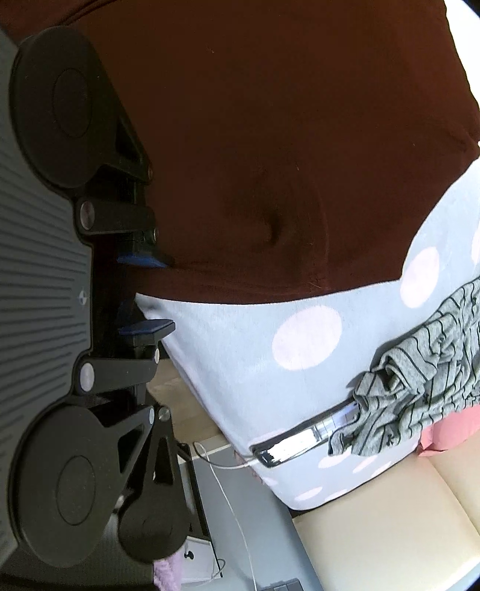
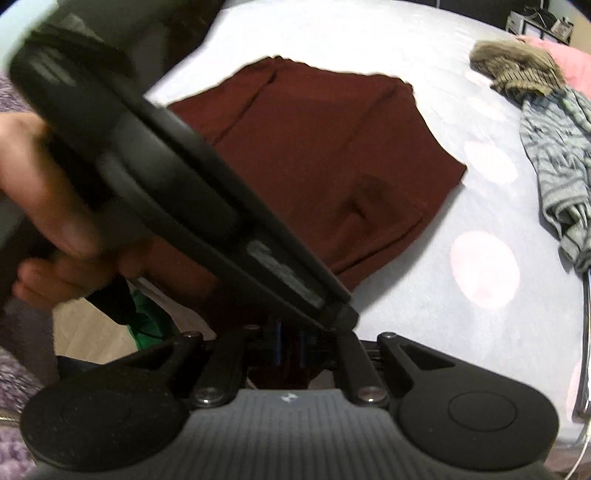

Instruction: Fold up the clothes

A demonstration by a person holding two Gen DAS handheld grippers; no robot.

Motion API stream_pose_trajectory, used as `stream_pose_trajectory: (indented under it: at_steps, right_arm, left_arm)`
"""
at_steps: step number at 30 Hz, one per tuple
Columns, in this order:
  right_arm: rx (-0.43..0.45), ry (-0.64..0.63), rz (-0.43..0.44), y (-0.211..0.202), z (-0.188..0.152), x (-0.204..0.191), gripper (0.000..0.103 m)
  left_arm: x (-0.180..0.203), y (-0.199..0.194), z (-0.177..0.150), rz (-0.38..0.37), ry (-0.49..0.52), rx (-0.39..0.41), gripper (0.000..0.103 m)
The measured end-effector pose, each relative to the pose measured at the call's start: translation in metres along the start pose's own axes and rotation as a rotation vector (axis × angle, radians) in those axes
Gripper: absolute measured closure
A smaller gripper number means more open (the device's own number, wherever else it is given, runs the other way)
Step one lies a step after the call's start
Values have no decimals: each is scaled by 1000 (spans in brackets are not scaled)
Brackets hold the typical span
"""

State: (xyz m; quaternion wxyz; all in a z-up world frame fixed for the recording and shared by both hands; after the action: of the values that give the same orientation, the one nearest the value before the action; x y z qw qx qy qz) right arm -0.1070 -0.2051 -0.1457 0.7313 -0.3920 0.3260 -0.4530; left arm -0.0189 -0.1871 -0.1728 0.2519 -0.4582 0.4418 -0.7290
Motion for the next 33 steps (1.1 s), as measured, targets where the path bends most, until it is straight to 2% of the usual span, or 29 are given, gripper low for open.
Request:
stream_pose_trajectory:
  at_steps: [2, 5, 10, 12, 15, 19, 22, 26, 30, 33]
  right_arm:
    - [1, -14, -1, 2, 2, -3, 94]
    - [-10, -34, -2, 4, 4, -4, 93]
    - [-58, -74, 42, -6, 7, -2, 86]
    - [-89, -109, 52, -14, 9, 0, 76]
    - [-120, -196, 12, -26, 15, 11, 75]
    - [-142, -332, -91, -27, 28, 36, 72]
    - [-148, -458, -146, -15, 38, 52, 72]
    - [-157, -710, -230, 10, 51, 70, 72]
    - [-156, -909, -266, 33, 58, 85, 72]
    - [-174, -1128, -323, 51, 58, 91, 72]
  left_arm:
    - [-4, 1, 0, 13, 5, 7, 93]
    - [-10, 0, -1, -4, -7, 18, 94]
    - [-17, -1, -1, -31, -22, 27, 95]
    - [-18, -2, 0, -44, -21, 28, 95]
    - [-20, -1, 0, -61, -26, 28, 95]
    - [-19, -1, 1, -61, -17, 28, 95]
    - [-18, -1, 2, -59, -15, 28, 95]
    - [-18, 0, 2, -62, -18, 25, 95]
    - [-19, 0, 3, -68, -21, 20, 95]
    - [-20, 1, 3, -77, -22, 14, 95]
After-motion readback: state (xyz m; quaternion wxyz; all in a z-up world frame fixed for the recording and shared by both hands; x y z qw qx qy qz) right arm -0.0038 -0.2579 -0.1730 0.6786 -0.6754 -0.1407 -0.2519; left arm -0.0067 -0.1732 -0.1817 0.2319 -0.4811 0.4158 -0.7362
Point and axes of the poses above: each gripper's, at about its wrist camera, not at the fingertips, and y roughly the way its jaws point, x to its right, z to its top, the point moved 6 cm from there along y, roughly the way its jaws point, and after that the axes turned 3 degrees about -x, right-handed, at the moved point
